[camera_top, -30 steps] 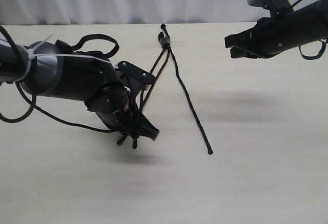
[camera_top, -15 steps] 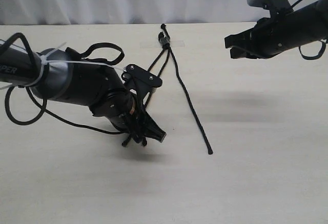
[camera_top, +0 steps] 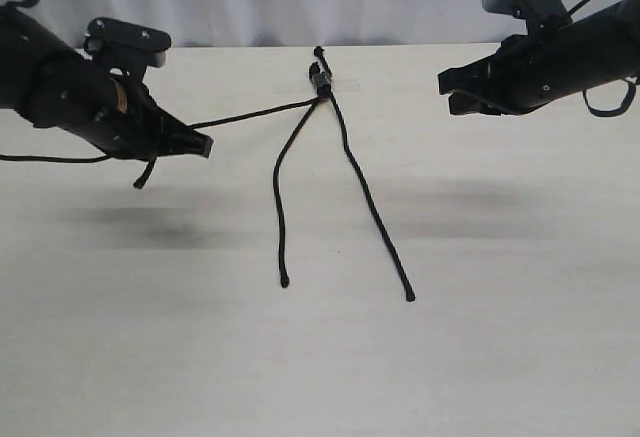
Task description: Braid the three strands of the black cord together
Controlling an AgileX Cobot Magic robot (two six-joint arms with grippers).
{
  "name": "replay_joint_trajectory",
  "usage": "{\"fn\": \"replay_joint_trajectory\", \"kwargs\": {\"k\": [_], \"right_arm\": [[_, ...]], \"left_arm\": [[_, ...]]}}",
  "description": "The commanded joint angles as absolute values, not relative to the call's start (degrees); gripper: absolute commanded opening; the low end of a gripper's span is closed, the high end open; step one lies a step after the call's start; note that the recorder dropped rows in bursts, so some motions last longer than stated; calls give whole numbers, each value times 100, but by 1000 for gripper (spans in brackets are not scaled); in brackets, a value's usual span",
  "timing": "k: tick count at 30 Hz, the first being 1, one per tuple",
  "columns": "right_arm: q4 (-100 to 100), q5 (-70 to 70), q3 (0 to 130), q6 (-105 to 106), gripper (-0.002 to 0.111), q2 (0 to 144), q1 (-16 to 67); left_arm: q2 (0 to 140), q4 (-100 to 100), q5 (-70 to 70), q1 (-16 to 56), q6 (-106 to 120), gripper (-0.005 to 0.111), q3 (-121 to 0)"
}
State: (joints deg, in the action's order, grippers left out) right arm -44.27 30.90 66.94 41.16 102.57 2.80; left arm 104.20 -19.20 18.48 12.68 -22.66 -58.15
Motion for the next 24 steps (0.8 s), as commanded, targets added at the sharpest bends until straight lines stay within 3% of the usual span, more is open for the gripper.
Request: {"fn": "replay_joint_trajectory", "kwargs": {"k": [1,4,8,12,15,19,21,24], "right_arm": [[-4430,3111,6730,4128,4,10248,279],[-4430,3111,6730,4128,4,10248,279],[-4430,3111,6730,4128,4,10248,279],[-4430,3124,6730,4138,4,10248,279],[-4538,3179,6730,4150,4,10248,279],[-4752,3298,6730,4550,5,10248,533],[-4752,3259,6730,4575,6,10248,865],[-4554,3054,6730,4579,19,10248,1491]], "left_arm": [[10837,-1873,1724,1228,-2271,0,-5783],[11077,-1873,1767,1228,-2271,5,-5783],[11180,-1873,1873,1228,-2271,34,-5783],[11180,-1873,1859,1228,-2234,43,-5822],[10971,-1873,1827,1254,-1995,37,-5944],[10114,-1873,1352,1275,-1520,3,-5969],[9605,-1944,1058,1225,-1455,0,-5969],[9034,-2054,887,1059,-1455,0,-5918]]}}
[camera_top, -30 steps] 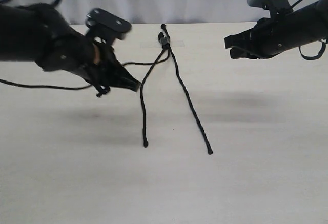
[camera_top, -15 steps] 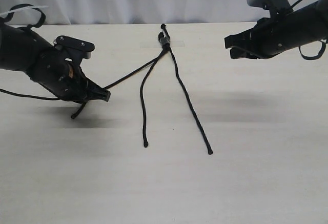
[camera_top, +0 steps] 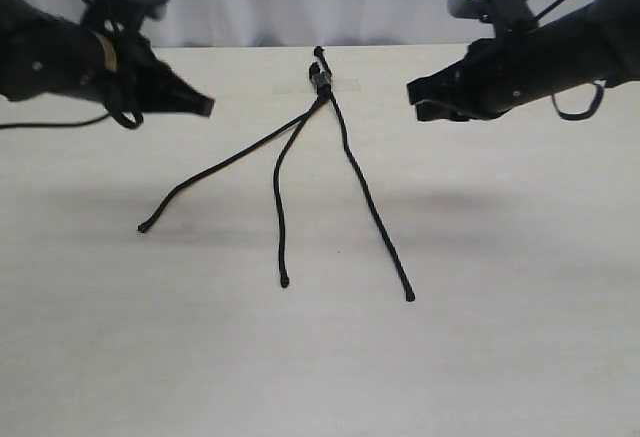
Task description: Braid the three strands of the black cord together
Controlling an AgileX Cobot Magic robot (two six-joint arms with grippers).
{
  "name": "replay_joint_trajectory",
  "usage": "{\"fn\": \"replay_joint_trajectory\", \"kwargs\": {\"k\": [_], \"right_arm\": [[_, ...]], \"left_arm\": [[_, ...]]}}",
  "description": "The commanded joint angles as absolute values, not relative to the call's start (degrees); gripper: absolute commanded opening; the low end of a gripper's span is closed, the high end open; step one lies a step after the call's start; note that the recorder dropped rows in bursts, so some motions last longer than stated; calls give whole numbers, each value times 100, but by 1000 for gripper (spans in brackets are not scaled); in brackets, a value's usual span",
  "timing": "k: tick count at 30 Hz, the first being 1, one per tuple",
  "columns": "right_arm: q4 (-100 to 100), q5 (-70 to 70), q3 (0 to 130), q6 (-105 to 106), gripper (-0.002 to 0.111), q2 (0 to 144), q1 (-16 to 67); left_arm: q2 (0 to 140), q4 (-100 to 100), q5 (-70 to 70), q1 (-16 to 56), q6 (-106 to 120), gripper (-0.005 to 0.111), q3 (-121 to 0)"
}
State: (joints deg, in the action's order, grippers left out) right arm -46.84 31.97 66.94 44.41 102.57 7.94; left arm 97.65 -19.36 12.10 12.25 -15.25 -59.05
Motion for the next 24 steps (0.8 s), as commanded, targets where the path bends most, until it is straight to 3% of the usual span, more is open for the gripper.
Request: {"fn": "replay_joint_trajectory", "kwargs": {"k": [1,5,7,18,24], "right_arm": [[-4481,2970,6730,4579,23,10248,1741],[-4032,2706,6730,4255,45,10383,2547],[-3727,2598,6776,4034,50,10542,2894],[-921,3805,8566,1163,50,12067,3587],[-676,4032,8897,923,44,12523,3599]], "left_arm": [[8910,-2054,830,982,-1455,0,-5875],[8486,-2054,448,700,-1455,0,-5654],[8391,-2054,437,631,-1455,0,-5654],[8350,-2009,396,601,-1502,0,-5654],[8350,-1968,385,601,-1502,0,-5654]]}}
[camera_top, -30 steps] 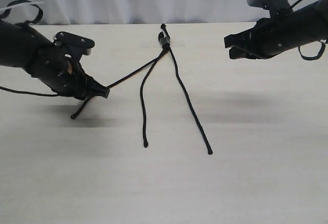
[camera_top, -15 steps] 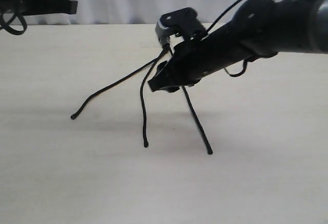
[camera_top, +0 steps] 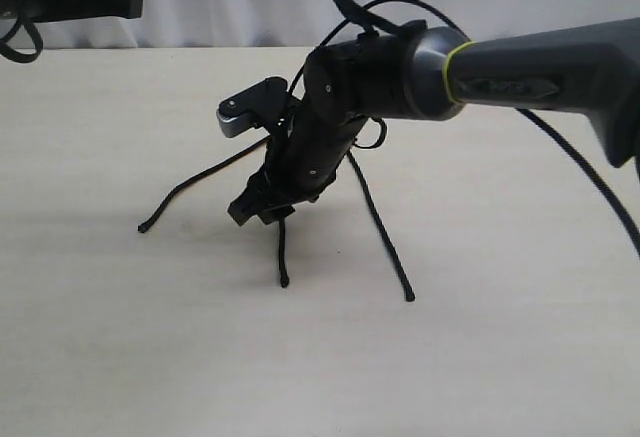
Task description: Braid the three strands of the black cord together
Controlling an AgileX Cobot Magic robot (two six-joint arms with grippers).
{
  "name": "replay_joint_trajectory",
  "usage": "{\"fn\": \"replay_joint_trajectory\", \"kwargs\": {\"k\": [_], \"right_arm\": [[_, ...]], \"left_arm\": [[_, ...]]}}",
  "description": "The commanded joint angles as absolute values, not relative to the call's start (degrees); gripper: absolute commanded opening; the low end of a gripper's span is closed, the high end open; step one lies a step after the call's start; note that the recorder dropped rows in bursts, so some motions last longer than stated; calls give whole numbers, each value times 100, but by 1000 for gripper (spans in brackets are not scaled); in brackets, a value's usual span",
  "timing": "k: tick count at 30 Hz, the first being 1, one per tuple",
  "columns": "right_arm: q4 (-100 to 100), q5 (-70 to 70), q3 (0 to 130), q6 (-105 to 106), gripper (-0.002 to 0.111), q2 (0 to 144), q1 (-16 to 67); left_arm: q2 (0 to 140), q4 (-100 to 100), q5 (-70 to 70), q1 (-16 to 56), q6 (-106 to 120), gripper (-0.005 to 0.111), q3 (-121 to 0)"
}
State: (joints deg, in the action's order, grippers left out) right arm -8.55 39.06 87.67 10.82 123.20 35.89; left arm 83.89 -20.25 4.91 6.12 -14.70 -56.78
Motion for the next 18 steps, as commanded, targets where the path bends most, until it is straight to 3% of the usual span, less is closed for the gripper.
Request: {"fn": "replay_joint_trajectory", "kwargs": {"k": [1,8,11,13,18], "right_arm": [[-676,4021,8897,923,42,12589,3599],[-617,4043,8897,923,38,12808,3612],[-208,4055,8897,911,23,12808,3686],[178,4126,8897,762,5,12808,3768],[513,4615,9020,605,5,12808,3817]], "left_arm": [[8350,-1968,385,601,-1502,0,-5654],[8350,-1851,372,601,-1502,0,-5654],[8350,-1851,372,601,-1502,0,-5654],[8350,-1851,372,601,-1502,0,-5654],[8350,-1839,372,601,-1502,0,-5654]]}}
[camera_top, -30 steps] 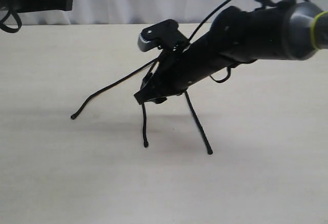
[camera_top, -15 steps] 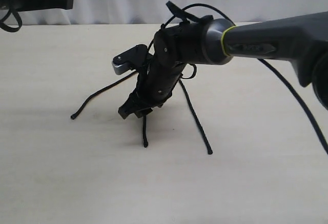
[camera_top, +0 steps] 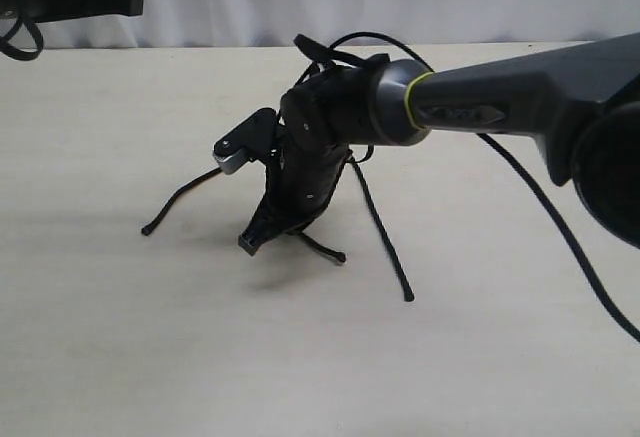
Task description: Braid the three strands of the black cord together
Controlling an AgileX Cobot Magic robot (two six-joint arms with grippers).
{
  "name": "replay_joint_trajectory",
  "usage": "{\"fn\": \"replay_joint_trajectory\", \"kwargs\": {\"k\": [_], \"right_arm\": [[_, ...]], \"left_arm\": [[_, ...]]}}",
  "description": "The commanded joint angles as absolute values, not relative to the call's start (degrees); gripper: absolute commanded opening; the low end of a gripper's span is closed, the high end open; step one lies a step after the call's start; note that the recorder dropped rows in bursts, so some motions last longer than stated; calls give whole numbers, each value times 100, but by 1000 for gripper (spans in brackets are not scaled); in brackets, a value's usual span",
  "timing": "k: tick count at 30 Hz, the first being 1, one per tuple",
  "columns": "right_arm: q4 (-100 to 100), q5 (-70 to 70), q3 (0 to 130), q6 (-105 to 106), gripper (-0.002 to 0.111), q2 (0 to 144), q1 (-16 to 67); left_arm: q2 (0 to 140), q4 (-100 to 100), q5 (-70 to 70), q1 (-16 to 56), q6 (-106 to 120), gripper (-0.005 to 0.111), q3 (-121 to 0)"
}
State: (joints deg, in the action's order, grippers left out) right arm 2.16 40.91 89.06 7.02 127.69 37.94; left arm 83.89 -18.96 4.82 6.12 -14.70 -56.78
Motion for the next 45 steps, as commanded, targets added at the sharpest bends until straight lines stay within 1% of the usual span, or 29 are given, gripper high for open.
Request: {"fn": "replay_joint_trajectory", "kwargs": {"k": [1,4,7,9,12,16,19,25,30,33,41,45], "right_arm": [[634,4991,9174,596,5,12762,3806],[909,5486,9402,596,5,12440,3806],[2317,5895,9428,-242,5,11871,3783],[2743,6046,9428,-372,5,11634,3643],[2556,6034,9428,-372,4,11592,3086],[1266,5941,9428,163,4,12171,2323],[1069,5843,9428,353,4,12517,2208],[790,5830,9428,421,4,12946,2211],[-694,5967,9428,1359,4,13009,2222],[-1354,6135,9428,1858,4,13009,2424],[-1257,6218,9465,2333,4,12805,3417],[-763,5983,9465,2075,4,12310,3438]], "left_arm": [[8350,-1839,372,601,-1502,0,-5654],[8350,-1839,372,601,-1502,0,-5654],[8350,-1839,384,601,-1502,0,-5654],[8350,-1839,384,601,-1502,0,-5654],[8350,-1806,385,601,-1502,0,-5654],[8350,-1773,385,601,-1502,0,-5654],[8350,-1773,385,601,-1502,0,-5654],[8350,-1773,385,601,-1502,0,-5654],[8350,-1773,385,601,-1502,0,-5654],[8350,-1773,385,601,-1502,0,-5654],[8350,-1771,395,601,-1502,0,-5654],[8350,-1771,395,601,-1502,0,-5654]]}}
